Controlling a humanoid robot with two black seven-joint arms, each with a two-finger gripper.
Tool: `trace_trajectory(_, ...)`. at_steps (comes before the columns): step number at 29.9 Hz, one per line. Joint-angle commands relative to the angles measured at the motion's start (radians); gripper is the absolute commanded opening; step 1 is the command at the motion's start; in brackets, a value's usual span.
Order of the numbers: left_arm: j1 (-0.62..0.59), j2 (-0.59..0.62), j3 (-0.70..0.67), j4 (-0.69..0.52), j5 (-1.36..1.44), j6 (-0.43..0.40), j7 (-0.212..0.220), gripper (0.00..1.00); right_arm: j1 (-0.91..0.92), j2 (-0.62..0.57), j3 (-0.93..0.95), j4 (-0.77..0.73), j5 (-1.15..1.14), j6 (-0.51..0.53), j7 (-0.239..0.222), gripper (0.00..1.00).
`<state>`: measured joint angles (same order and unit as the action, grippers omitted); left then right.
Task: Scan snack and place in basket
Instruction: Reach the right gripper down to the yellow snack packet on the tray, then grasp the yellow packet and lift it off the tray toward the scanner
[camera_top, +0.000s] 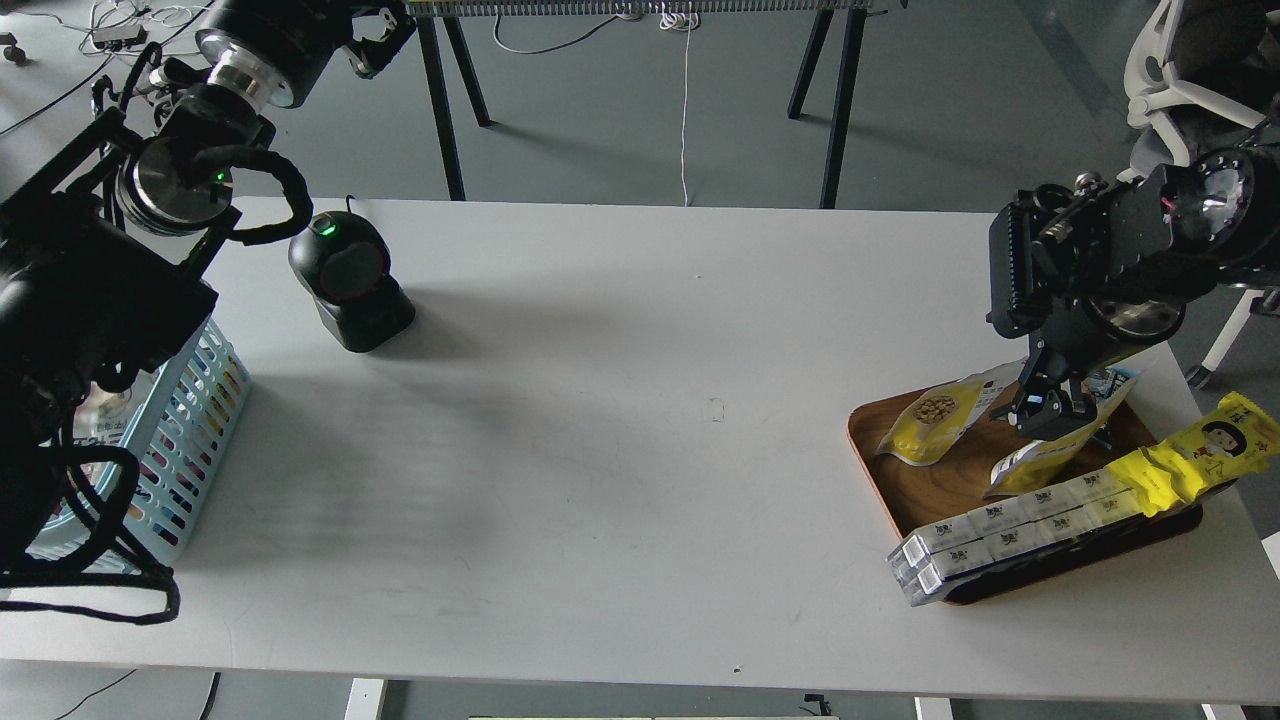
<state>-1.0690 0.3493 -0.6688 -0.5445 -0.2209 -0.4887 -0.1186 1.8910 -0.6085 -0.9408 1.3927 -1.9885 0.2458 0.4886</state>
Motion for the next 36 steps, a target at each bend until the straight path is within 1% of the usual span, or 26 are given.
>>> trace_trajectory(1, 0.001, -0.003, 0.000, 0.014, -0.001, 0.000, 0.000, 1.00, -0.010, 0.006, 0.000, -0.006, -0.007, -0.013, 0.000, 0.60)
trace_trajectory(4, 0.001, -0.006, 0.000, 0.029, 0.000, 0.000, 0.001, 1.00, -0.012, 0.006, 0.000, -0.006, -0.007, -0.013, 0.000, 0.52)
trace_trajectory(6, 0.000, -0.006, 0.002, 0.029, 0.000, 0.000, 0.000, 1.00, -0.012, 0.003, 0.000, -0.006, -0.009, -0.010, 0.000, 0.34)
trace_trajectory(9, 0.000, -0.007, 0.002, 0.029, 0.000, 0.000, 0.001, 1.00, -0.012, -0.003, -0.001, -0.008, -0.009, -0.010, 0.000, 0.13)
trace_trajectory(10, 0.000, -0.007, 0.003, 0.031, 0.000, 0.000, 0.001, 1.00, -0.012, -0.004, -0.001, -0.009, -0.009, -0.010, 0.000, 0.11)
trace_trajectory(16, 0.001, -0.007, 0.003, 0.031, 0.000, 0.000, 0.001, 1.00, -0.012, -0.004, -0.001, -0.008, -0.006, -0.010, 0.000, 0.01)
trace_trajectory(18, 0.001, -0.007, 0.002, 0.037, 0.000, 0.000, 0.001, 1.00, -0.007, -0.007, -0.003, -0.009, -0.006, -0.010, 0.000, 0.00)
trace_trajectory(25, 0.001, -0.009, 0.002, 0.046, 0.000, 0.000, -0.001, 1.00, 0.028, -0.010, -0.001, -0.003, 0.002, -0.011, 0.000, 0.00)
trace_trajectory(31, 0.001, -0.007, 0.002, 0.049, 0.000, 0.000, 0.001, 1.00, 0.115, -0.008, 0.000, 0.018, 0.004, -0.011, 0.000, 0.00)
trace_trajectory(34, 0.001, -0.007, 0.002, 0.051, 0.000, 0.000, 0.001, 1.00, 0.157, 0.010, 0.005, 0.026, 0.005, -0.013, 0.000, 0.00)
trace_trajectory(36, 0.000, -0.007, 0.002, 0.051, 0.000, 0.000, 0.001, 1.00, 0.171, 0.044, 0.025, 0.025, 0.016, -0.017, 0.000, 0.00)
